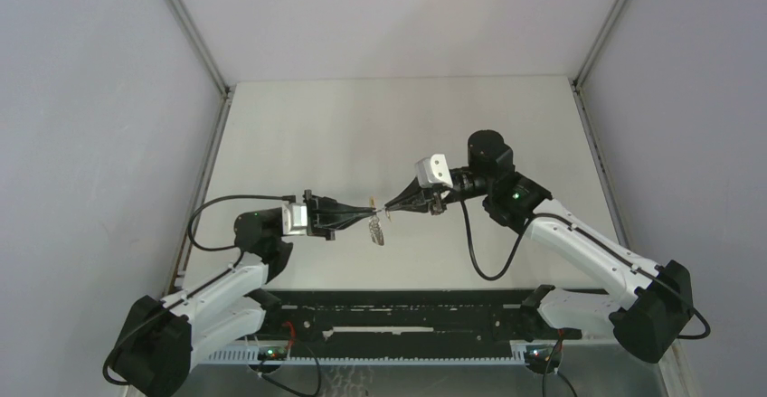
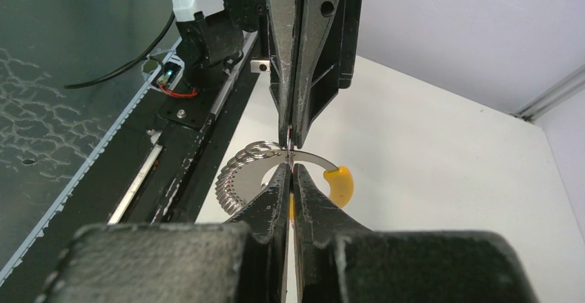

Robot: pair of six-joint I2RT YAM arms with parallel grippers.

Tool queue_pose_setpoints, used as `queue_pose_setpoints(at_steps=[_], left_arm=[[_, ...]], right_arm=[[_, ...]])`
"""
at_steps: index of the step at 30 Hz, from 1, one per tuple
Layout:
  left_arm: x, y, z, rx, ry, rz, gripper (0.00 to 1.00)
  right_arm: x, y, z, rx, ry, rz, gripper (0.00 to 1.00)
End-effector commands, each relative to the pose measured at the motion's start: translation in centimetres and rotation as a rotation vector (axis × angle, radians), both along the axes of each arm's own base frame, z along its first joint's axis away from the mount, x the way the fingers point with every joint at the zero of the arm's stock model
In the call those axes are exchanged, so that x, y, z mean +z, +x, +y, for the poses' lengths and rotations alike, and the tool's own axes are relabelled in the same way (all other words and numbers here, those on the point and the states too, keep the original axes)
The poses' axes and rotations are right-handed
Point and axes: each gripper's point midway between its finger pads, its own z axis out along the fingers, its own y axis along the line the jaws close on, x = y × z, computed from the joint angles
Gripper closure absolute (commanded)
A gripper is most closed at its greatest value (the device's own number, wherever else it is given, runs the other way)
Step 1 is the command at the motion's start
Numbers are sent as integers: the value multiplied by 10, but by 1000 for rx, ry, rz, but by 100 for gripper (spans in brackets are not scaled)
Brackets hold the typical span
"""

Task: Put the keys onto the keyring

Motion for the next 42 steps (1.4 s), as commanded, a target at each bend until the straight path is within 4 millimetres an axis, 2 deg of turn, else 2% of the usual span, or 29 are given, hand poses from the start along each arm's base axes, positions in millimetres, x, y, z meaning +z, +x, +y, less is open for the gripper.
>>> queue_pose_setpoints(at_steps=[1, 21, 35, 42], left_arm=[[35, -5, 5, 12, -74, -122, 100], [36, -2, 5, 24, -83, -124, 100], [34, -3, 5, 20, -74, -111, 100], [35, -5, 6, 16, -76, -112, 100]], right_arm=[[22, -5, 2, 28, 45, -58, 100], [22, -11, 3, 56, 46, -52, 100], [29, -11, -7, 7, 46, -89, 100], [26, -9, -3, 2, 40, -85, 100]])
